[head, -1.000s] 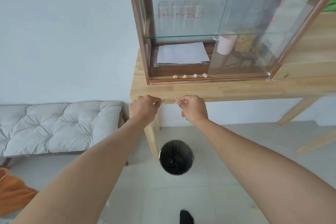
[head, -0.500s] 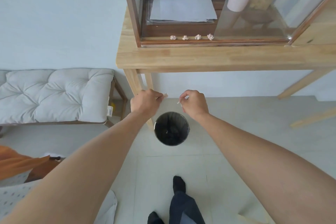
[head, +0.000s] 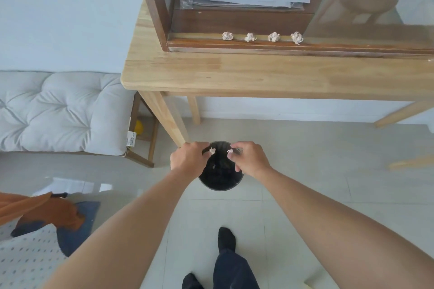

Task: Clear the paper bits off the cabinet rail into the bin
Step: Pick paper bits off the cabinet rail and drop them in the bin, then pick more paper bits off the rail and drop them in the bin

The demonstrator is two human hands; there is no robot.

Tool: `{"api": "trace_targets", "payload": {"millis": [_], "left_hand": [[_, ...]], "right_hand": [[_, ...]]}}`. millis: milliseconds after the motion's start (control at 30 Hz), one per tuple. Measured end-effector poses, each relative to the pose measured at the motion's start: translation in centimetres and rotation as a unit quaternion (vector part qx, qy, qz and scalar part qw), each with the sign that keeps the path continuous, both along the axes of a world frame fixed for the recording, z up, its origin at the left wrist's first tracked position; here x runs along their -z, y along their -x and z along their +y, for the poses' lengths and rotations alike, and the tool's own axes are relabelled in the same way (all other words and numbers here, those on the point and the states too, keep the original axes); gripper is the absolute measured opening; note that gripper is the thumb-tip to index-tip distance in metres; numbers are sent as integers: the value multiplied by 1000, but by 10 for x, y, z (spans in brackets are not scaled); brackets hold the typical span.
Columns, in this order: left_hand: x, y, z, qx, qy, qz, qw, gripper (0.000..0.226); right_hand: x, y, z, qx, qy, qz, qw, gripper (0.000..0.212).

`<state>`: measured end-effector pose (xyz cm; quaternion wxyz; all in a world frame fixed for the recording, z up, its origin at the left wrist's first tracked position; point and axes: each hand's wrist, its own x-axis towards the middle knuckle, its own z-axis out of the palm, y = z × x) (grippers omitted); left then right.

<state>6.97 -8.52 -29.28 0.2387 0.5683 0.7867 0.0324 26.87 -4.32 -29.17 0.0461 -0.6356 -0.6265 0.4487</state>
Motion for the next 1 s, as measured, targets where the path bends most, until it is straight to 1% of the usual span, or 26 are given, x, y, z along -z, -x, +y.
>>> {"api": "trace_targets", "payload": {"millis": [100,267,500,633,767,1000], "left_hand": [[8,-1,3,7,14,5,1000,38],[3,-4,11,9,-5,6,1000,28],[-27,-2,0,9,-17,4,1000,42],[-59,6,-10,13,-34,-6,999,46],[-99,16,-18,27,-60,4,998,50],[-187,34,-28,40,-146,13,988,50]], "right_hand": [[5,-6,4,-17,8,-6,1000,43],[5,-14,10,-4,-2,-9,1000,43],[-14,-18,1,5,-29,11,1000,45],[-44,-17,-9,10,-58,22,998,45],[-83,-14,-18,9,-90,26,996,43],[-161,-5,-28,30,-163,61,984,42]]}}
